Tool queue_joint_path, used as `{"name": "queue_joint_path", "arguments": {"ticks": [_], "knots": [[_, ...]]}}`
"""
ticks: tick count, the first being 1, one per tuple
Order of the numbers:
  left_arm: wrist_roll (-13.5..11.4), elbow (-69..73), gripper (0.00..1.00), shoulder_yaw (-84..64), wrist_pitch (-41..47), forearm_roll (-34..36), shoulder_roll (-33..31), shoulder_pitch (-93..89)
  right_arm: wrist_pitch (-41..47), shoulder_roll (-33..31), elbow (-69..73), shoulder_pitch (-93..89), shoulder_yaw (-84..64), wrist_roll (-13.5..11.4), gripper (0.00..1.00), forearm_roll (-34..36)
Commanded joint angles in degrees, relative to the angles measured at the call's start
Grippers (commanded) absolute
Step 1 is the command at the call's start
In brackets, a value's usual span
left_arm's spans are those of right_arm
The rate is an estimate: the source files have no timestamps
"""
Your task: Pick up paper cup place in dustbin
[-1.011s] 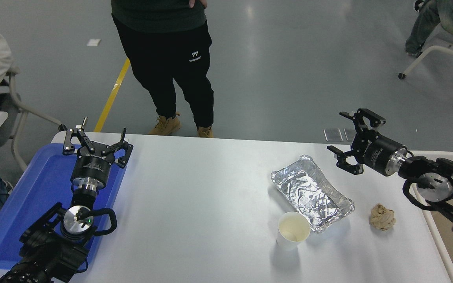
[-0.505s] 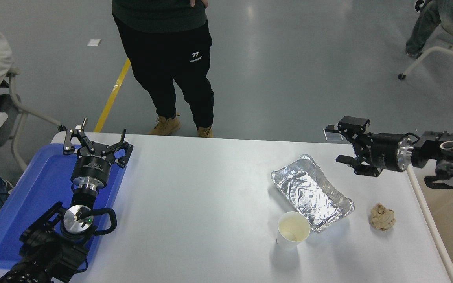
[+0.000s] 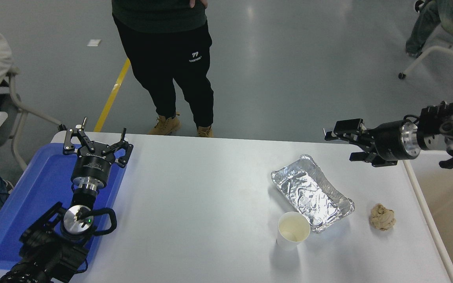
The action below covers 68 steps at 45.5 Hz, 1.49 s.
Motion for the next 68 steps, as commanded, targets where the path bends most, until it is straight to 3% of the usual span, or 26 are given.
{"name": "queue_joint_path", "arguments": {"ticks": [1,16,22,36,51,68], "knots": [[-0.01,0.00,1.00,-0.01,0.01,0.00,0.00,0.00,0.07,5.10,1.66,6.90,-8.21,-0.21,1.00,-0.20],[-0.01,0.00,1.00,0.08,0.01,0.00,0.00,0.00,0.07,15.38,1.75,15.70,-18.50,-0.12,1.00,0.94],[-0.09,0.00,1.00,-0.01,0.01,-0.09,0.00,0.00,-0.28,20.12,1.75,16.23,-21.49,-0.12,1.00,4.98],[-0.09,0.00,1.00,-0.01,0.01,-0.09,0.00,0.00,-0.28,26.54,3.07,17.10,-27.20,0.14,1.00,6.92],[-0.09,0.00,1.00,-0.01,0.01,-0.09,0.00,0.09,0.25,29.80,7.99,21.76,-32.82,0.31,1.00,7.01],[-0.09,0.00,1.00,-0.01,0.01,-0.09,0.00,0.09,2.97,28.31,17.92,29.41,-36.25,0.40,1.00,9.47]]}}
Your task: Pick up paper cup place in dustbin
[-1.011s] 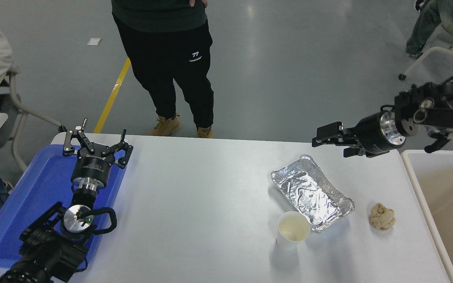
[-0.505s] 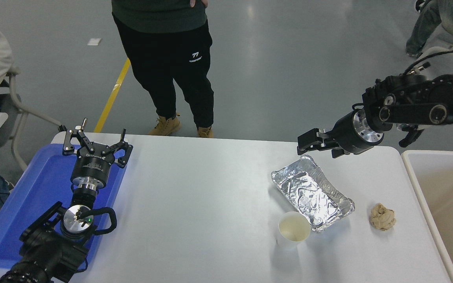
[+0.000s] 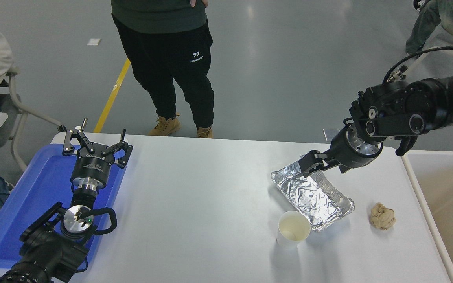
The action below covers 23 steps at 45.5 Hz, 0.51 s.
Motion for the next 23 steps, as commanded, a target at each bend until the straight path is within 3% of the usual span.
{"name": "queue_joint_path", "arguments": {"ticks": [1,23], "knots": [[-0.06,0.00,1.00,0.00,0.00,0.00,0.00,0.02,1.73,-0.79,6.17,5.08,-2.74,0.08,1.00,1.29],[-0.06,0.00,1.00,0.00,0.00,-0.09,0.00,-0.07,5.16,0.62,8.90,8.77,-3.54,-0.01,1.00,7.18]]}}
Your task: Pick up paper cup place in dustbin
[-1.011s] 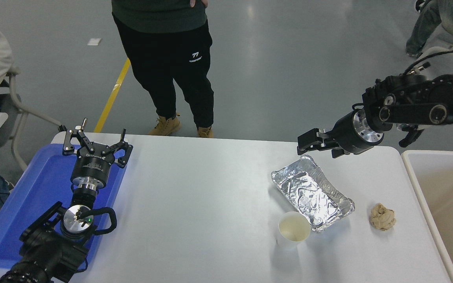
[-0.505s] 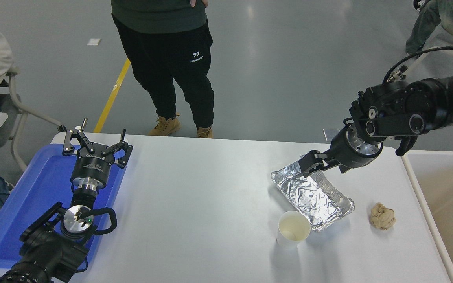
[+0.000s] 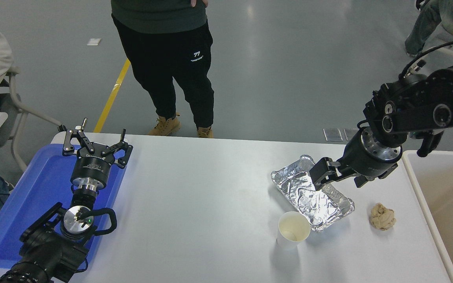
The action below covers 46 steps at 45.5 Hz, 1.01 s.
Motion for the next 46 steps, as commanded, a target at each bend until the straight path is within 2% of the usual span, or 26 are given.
{"name": "queue_joint_path", "arguments": {"ticks": [1,7,16,29,46], "knots": [[0.01,-0.01,1.00,0.00,0.00,0.00,0.00,0.01,0.75,1.09,1.12,1.23,-0.43,-0.06,1.00,2.44],[0.01,0.08,1.00,0.00,0.00,-0.09,0.00,-0.07,0.14,3.82,0.68,0.17,-1.39,-0.06,1.00,2.53],[0.01,-0.01,1.00,0.00,0.00,-0.09,-0.09,0.02,-1.00,3.12,0.60,-4.13,-1.74,0.03,1.00,1.82],[0.01,-0.01,1.00,0.00,0.00,-0.09,-0.09,0.01,-6.98,4.34,-3.27,-10.64,-0.08,-0.06,1.00,1.65],[0.01,-0.01,1.00,0.00,0.00,-0.09,-0.18,-0.07,-7.77,5.66,-7.75,-17.23,1.51,-0.06,1.00,1.65]]}}
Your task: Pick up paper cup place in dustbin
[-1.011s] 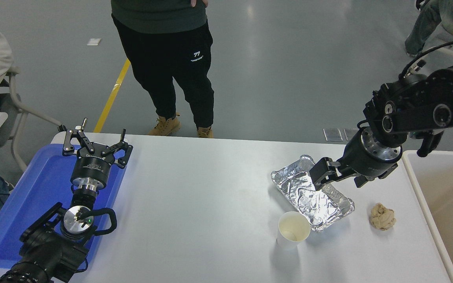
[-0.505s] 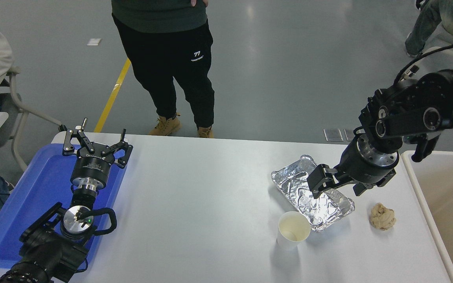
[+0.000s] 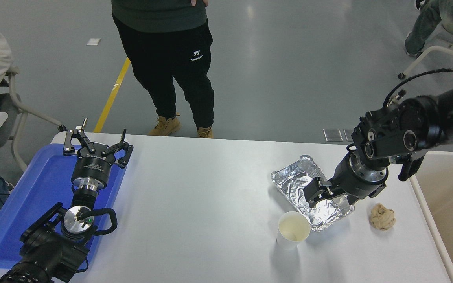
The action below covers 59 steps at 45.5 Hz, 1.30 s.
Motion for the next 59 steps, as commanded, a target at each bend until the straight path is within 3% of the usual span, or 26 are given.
{"name": "queue_joint_path", "arguments": {"ticks": [1,45,51,53,56,59], "knots": [[0.00,0.01,1.00,0.03,-0.01,-0.01,-0.02,0.04,-0.98,0.64,-3.04,-4.81,1.14,-0.01,1.00,0.06],[-0.08,0.10,1.00,0.03,-0.01,-0.01,0.07,0.04,-2.82,3.54,-11.39,-16.51,6.41,-0.01,0.96,-2.32],[-0.08,0.01,1.00,0.03,-0.01,-0.01,0.07,0.04,-3.09,3.89,-12.01,-17.21,6.41,0.08,0.86,-3.19],[-0.08,0.01,1.00,0.03,-0.01,-0.01,0.07,0.04,-3.26,4.16,-12.27,-17.30,6.32,0.08,0.75,-3.90],[-0.08,0.01,1.00,0.03,-0.01,-0.01,0.07,-0.05,-3.70,4.33,-12.62,-17.65,6.32,0.08,0.67,-4.42],[-0.08,0.01,1.00,0.03,-0.01,-0.01,0.07,-0.05,-4.32,4.51,-12.89,-18.09,6.24,0.08,0.49,-4.51]]}}
